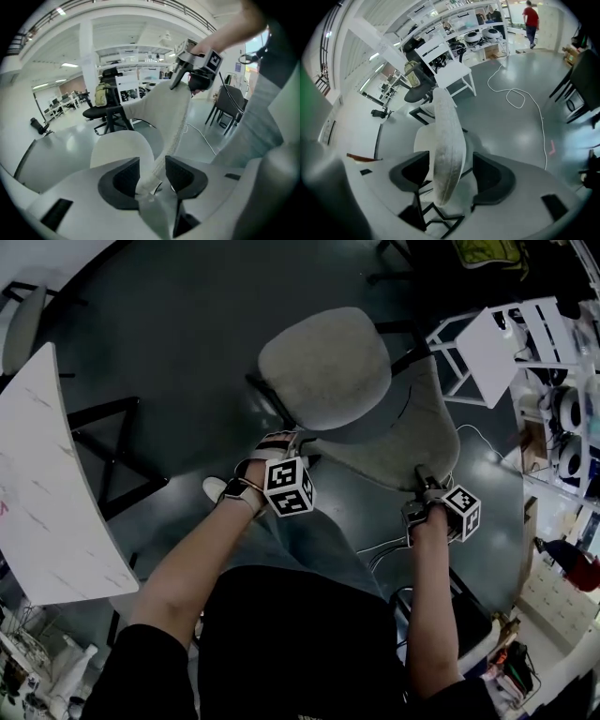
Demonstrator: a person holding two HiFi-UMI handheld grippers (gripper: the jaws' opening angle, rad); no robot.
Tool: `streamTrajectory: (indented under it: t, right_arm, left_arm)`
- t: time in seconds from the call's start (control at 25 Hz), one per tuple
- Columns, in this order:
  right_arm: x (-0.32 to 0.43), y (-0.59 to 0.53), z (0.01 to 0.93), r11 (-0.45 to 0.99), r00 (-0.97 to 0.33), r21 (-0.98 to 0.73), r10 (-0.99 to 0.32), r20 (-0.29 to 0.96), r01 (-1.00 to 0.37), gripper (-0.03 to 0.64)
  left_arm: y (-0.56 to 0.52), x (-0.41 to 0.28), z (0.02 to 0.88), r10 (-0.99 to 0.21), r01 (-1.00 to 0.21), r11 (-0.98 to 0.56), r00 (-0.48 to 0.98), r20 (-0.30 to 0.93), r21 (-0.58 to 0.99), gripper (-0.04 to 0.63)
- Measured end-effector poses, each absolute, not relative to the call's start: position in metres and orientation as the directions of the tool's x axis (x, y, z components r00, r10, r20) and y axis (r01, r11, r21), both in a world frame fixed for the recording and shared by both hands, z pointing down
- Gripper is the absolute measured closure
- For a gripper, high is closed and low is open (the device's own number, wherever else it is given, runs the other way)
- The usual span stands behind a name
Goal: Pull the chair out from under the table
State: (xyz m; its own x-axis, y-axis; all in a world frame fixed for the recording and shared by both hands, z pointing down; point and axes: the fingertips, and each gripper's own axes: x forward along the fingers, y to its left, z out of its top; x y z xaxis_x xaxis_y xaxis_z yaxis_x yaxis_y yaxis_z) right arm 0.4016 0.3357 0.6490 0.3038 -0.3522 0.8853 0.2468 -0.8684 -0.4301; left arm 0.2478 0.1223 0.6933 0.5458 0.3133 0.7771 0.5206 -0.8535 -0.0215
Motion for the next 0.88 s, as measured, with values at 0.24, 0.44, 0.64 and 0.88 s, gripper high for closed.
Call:
streamTrajectory:
  t: [0.24,0.44,0.64,0.88]
  right_arm:
    - [0.375,0.304,0.627,-0.91,0.318,-0.387,-0.325,0.89,0.151,0.337]
    - [0.357,0.296,0.616,-0.934,0.352,-0.324,-0.257,0.9,0.148,0.337]
    - [0.329,0.24,0.594,-0.92,0.321,-0.392,-0.376,0.869,-0.019,0.341]
    - [0.282,0.129,0.557,-0.788,0.254,-0.505,-0.6,0.758,-0.353,0.37]
  left_arm:
    - [0.066,0.22,0.645,0.217,0.329,-0.944,0.657,0.722,-0.016,0.422]
    - [0.019,0.182,0.603,0.11,0.143,-0.99,0.736,0.668,0.006,0.422]
    - [-0.017,0.139,0.563,-0.001,-0.011,-1.0,0.786,0.619,0.013,0.422]
    - [-0.049,0.089,0.508,-0.149,-0.164,-0.986,0.825,0.545,-0.021,0.423]
